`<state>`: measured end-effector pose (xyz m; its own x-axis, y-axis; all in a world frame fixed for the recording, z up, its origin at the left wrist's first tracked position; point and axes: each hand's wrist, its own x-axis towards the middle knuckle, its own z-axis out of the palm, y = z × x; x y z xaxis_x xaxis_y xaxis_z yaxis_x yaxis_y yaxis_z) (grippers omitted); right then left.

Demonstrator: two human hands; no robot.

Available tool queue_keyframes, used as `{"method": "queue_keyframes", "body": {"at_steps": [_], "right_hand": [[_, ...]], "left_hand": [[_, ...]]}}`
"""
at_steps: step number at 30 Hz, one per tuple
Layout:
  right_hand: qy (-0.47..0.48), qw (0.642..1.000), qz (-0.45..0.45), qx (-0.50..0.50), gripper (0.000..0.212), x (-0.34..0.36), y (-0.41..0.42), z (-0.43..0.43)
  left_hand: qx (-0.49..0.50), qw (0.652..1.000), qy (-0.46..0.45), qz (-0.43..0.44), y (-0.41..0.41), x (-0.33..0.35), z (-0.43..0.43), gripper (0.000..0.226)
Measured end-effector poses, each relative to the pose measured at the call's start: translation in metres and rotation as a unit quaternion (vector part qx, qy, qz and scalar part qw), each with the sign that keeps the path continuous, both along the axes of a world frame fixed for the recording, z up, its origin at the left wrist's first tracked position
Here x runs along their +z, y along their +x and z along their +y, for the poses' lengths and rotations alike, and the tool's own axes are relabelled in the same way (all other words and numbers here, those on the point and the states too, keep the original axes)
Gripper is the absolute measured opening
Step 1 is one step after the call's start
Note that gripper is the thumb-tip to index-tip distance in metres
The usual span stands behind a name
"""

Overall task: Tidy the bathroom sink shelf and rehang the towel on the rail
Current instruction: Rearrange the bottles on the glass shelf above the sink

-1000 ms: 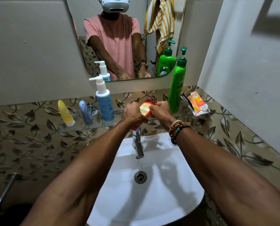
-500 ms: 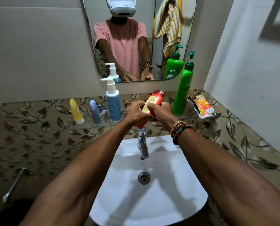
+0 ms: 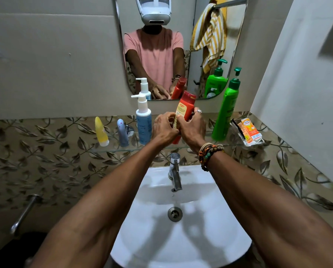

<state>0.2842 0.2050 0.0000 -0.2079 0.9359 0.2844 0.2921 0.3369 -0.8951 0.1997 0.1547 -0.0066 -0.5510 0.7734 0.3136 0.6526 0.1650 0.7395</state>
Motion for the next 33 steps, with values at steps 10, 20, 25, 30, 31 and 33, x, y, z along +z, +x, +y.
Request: {"method": "queue_keyframes", "body": {"at_steps": [10,20,25,30,31,33], "right_hand": [[0.032,0.999,-0.009,0.028,0.044,-0.001,-0.012,-0.007],[0.04,0.999,-0.013,0.029,0.046,-0.003,-0.011,-0.007],[0.045,0.998,-0.02,0.046,0.047,-0.005,-0.009,-0.006],[0.04,0.996,-0.02,0.083,0.051,-0.006,-0.007,-0.008],[0.038,0.995,-0.018,0.086,0.051,-0.007,-0.006,-0.008],[0.037,0.995,-0.019,0.088,0.051,-0.008,-0.005,-0.008]], "left_hand": [[0.021,0.999,0.019,-0.031,-0.007,-0.001,-0.004,0.05],[0.002,0.997,0.016,-0.072,-0.009,-0.006,-0.007,0.057],[0.005,0.997,0.01,-0.071,-0.008,-0.005,-0.007,0.054],[0.011,0.998,0.003,-0.067,-0.008,-0.005,-0.008,0.045],[0.011,0.998,0.003,-0.066,-0.007,-0.005,-0.008,0.045],[0.01,0.998,0.002,-0.068,-0.007,-0.005,-0.009,0.046]]}}
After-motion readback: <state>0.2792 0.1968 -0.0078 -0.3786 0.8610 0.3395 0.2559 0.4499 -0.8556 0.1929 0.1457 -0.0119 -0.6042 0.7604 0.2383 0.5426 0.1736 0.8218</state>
